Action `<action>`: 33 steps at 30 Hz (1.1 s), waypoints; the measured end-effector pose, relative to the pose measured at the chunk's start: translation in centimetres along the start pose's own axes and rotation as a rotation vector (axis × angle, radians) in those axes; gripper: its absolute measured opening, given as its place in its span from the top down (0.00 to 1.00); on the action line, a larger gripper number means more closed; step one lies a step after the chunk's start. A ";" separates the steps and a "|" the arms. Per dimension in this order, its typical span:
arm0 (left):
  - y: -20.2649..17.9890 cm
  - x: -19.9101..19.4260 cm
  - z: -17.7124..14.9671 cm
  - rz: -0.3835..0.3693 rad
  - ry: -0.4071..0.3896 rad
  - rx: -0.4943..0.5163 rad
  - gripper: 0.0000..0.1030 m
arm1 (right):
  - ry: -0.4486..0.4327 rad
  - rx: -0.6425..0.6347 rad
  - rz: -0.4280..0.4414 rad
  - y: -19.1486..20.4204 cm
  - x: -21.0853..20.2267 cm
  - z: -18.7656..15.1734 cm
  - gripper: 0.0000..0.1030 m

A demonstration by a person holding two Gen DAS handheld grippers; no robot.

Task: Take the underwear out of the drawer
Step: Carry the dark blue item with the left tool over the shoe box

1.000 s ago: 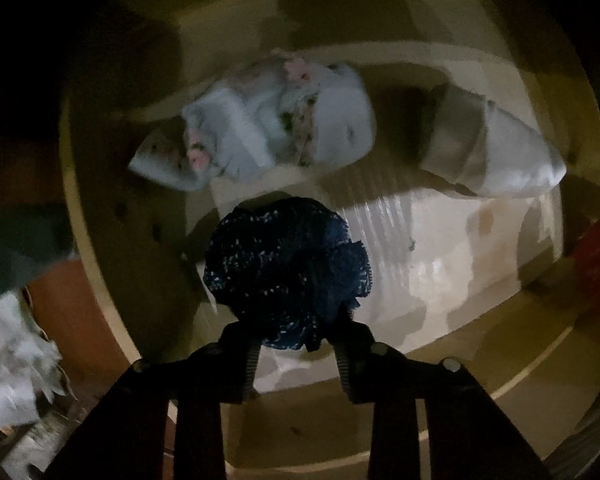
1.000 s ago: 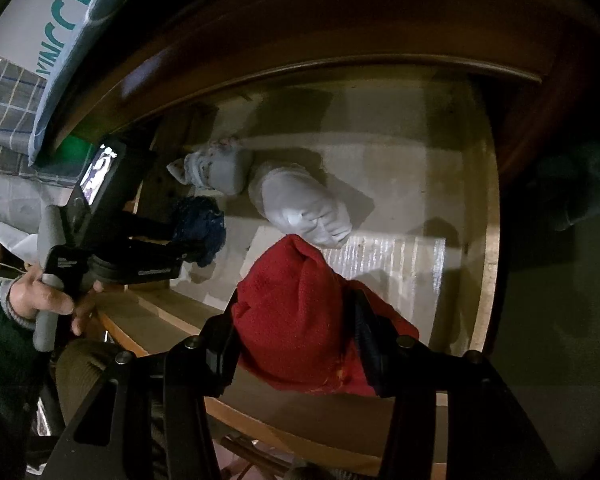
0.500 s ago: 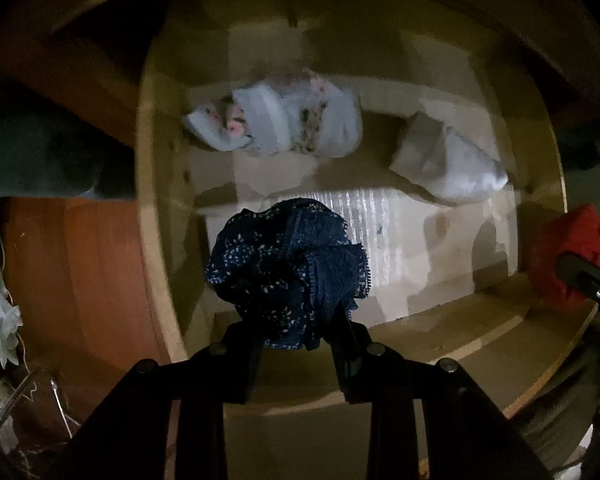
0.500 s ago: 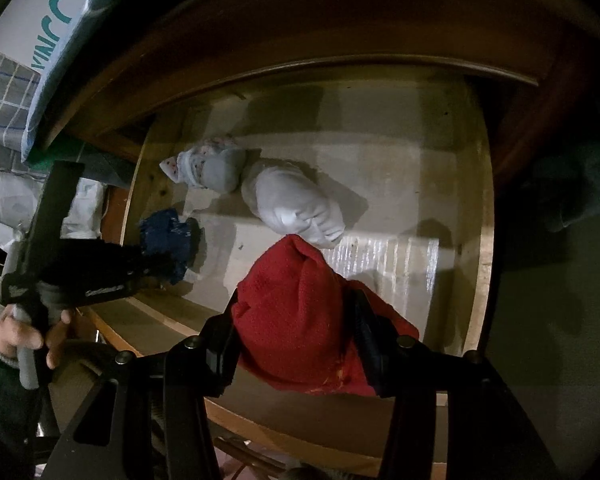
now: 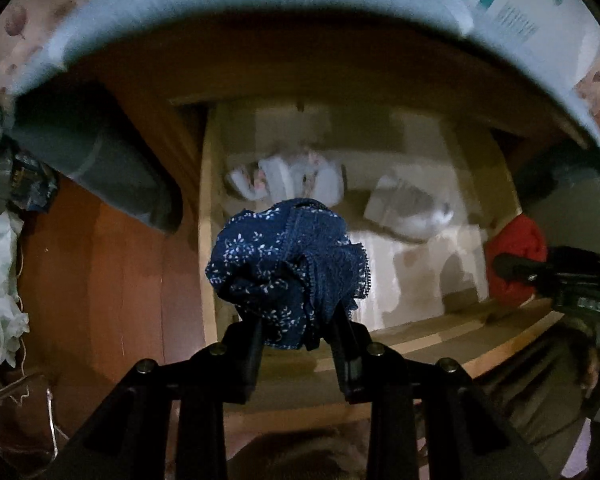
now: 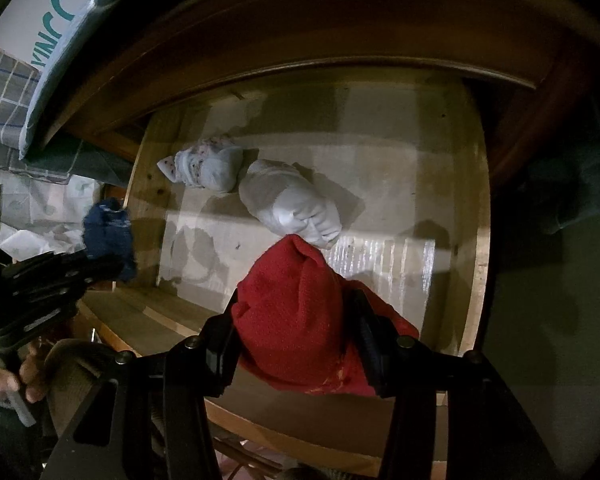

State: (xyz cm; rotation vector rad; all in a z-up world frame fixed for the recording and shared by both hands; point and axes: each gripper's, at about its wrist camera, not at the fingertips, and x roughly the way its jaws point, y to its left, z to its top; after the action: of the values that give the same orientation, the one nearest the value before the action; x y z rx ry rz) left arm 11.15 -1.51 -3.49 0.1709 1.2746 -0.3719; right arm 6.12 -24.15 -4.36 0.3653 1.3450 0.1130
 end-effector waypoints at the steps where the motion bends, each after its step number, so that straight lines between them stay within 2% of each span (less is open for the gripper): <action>1: 0.1 -0.8 -0.1 -0.002 -0.024 -0.005 0.71 | 0.001 -0.001 0.004 0.0 0.0 0.0 0.54; 10: 0.4 -7.2 0.3 -0.031 -0.174 -0.031 0.71 | 0.002 -0.005 -0.003 0.0 0.1 -0.1 0.54; 17: 0.4 -14.6 2.0 -0.053 -0.313 -0.006 0.71 | -0.009 -0.007 -0.006 0.2 -0.1 -0.2 0.54; 21: 0.8 -19.0 3.9 -0.063 -0.398 -0.002 0.71 | -0.012 -0.007 -0.002 0.3 -0.2 -0.2 0.54; 26: 0.4 -23.8 8.0 -0.048 -0.491 0.023 0.71 | -0.013 -0.007 0.002 0.2 -0.2 -0.3 0.54; 33: -1.1 -25.3 13.5 -0.031 -0.513 0.042 0.71 | -0.016 -0.005 -0.001 0.1 -0.2 -0.2 0.54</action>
State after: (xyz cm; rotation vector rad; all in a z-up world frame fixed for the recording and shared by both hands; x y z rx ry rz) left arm 16.70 -2.51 24.68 0.0831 0.7642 -0.4360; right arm 5.88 -24.08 -4.23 0.3603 1.3291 0.1124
